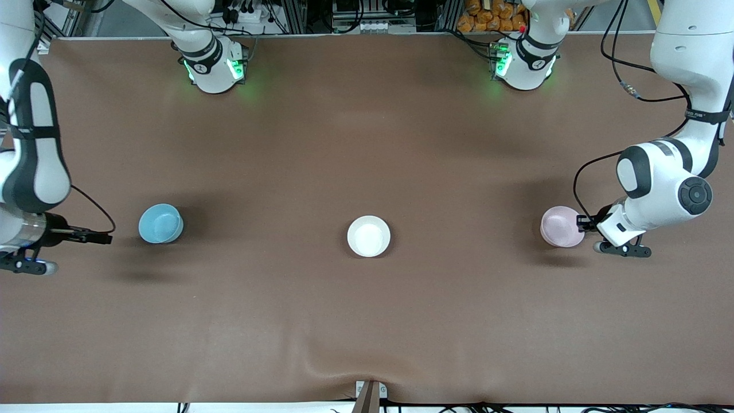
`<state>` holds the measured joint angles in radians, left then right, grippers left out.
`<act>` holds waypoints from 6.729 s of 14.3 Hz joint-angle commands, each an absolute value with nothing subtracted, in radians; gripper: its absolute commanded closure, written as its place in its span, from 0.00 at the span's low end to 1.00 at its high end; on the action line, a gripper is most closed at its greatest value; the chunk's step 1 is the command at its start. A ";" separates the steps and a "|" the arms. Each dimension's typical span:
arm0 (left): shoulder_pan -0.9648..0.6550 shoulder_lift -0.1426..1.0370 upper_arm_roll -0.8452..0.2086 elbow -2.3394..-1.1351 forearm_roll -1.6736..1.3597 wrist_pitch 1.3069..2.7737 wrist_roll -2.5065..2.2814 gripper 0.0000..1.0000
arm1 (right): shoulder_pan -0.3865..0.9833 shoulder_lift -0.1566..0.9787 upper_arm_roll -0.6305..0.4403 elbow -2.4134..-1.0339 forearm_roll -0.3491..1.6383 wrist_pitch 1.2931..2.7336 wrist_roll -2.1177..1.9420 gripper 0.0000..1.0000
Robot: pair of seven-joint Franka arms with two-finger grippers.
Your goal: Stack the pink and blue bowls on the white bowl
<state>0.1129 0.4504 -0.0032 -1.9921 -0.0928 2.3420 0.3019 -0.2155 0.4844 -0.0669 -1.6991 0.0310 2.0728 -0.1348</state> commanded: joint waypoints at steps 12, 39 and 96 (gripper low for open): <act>-0.144 0.504 -0.149 -1.602 -0.130 2.103 -0.257 1.00 | -0.213 0.364 -0.057 -2.117 0.043 2.465 -0.176 0.00; -0.546 0.770 -0.149 -1.399 -0.144 2.275 -0.736 1.00 | -0.206 0.410 -0.055 -2.168 0.097 2.464 -0.149 1.00; -0.052 -0.114 -0.144 -1.758 -0.061 1.778 -0.178 0.00 | 0.663 0.721 -0.048 -1.471 0.337 2.333 0.637 1.00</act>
<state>-0.0638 -0.1316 -0.1420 -1.7842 -0.0352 1.7593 -0.2002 0.6423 0.6909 -0.0352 -1.5063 0.3180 2.3246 0.6300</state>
